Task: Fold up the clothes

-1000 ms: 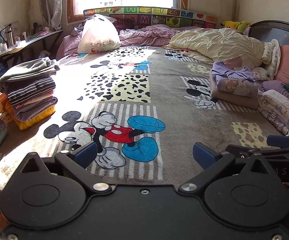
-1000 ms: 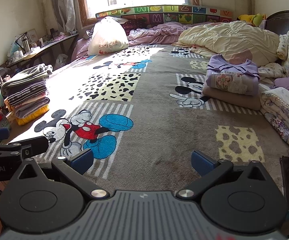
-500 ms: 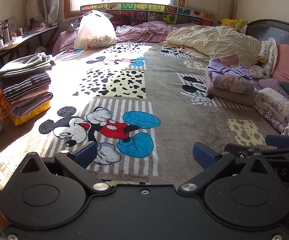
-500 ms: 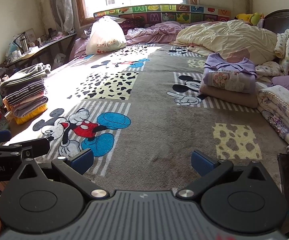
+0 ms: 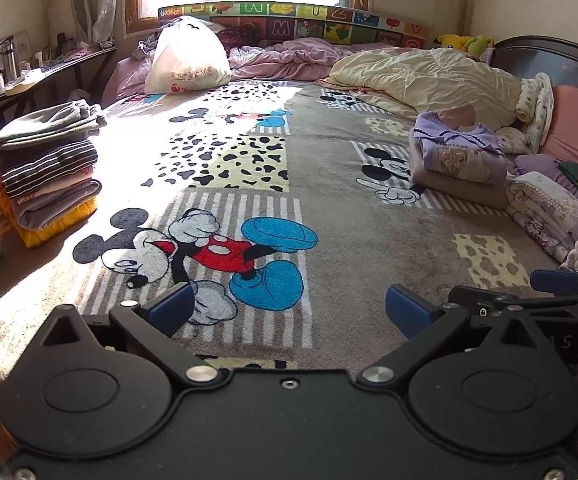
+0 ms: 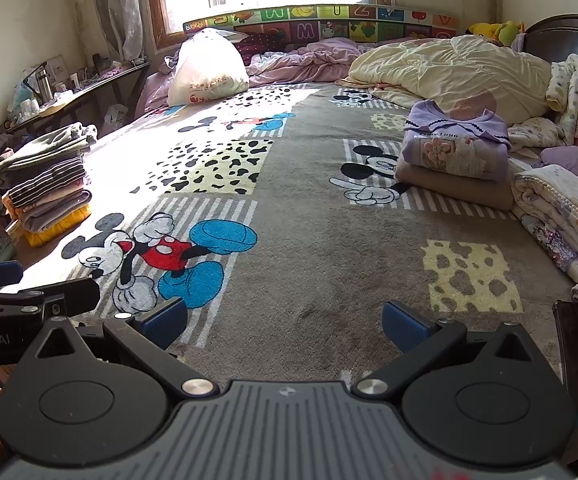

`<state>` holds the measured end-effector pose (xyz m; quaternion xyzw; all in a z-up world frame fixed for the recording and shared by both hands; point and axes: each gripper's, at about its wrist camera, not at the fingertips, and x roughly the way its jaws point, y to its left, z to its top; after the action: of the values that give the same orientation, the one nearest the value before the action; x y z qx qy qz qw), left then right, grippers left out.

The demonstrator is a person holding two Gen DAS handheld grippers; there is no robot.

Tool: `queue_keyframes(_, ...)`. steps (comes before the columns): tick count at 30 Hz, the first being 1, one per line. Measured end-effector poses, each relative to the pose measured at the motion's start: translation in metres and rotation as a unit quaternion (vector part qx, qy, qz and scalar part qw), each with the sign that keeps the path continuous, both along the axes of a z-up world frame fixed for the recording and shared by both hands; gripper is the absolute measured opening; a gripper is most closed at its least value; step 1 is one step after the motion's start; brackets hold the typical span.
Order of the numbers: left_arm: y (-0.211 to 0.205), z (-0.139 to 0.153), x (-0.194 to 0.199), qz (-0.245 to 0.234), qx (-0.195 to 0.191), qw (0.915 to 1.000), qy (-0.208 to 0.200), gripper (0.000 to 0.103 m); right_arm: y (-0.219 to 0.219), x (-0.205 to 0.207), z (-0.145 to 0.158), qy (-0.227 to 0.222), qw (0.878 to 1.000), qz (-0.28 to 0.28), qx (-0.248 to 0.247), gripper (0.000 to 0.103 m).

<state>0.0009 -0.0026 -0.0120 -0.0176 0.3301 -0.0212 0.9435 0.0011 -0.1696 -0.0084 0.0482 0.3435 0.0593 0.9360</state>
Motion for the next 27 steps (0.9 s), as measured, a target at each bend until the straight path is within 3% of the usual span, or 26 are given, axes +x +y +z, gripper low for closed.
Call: queue_keyframes(27, -0.0010, -0.0027, 0.0009, -0.003, -0.006, 1.0000, 0.006, 0.103, 0.0009, 0.0009, -0.0042, 0.005, 1.000, -0.004, -0.005, 0.103)
